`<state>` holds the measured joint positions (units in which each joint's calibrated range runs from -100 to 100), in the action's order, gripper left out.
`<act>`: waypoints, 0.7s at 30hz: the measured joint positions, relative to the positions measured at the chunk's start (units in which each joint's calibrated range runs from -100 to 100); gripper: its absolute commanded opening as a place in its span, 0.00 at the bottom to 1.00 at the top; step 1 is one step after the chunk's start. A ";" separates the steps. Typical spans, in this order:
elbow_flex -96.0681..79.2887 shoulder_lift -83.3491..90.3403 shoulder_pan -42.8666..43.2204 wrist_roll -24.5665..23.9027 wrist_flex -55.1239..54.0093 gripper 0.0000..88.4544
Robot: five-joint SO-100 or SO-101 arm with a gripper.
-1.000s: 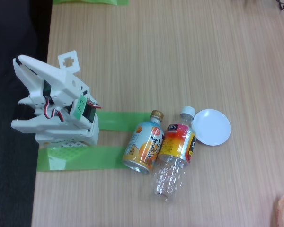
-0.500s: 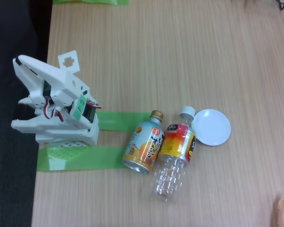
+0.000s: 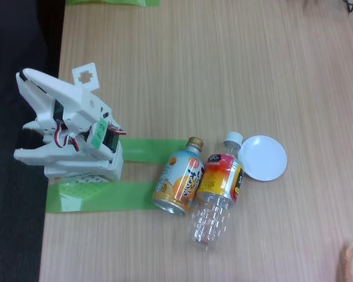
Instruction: Pick up the plastic bottle and stand it up on the white place
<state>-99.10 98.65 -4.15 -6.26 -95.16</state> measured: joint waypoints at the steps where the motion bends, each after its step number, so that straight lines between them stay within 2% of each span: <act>1: 0.00 0.00 0.00 0.00 0.00 0.02; 8: 0.00 0.08 0.00 0.00 0.85 0.02; 21: 9.31 0.08 0.00 0.00 16.82 0.03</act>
<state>-89.79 98.74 -4.15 -6.26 -78.33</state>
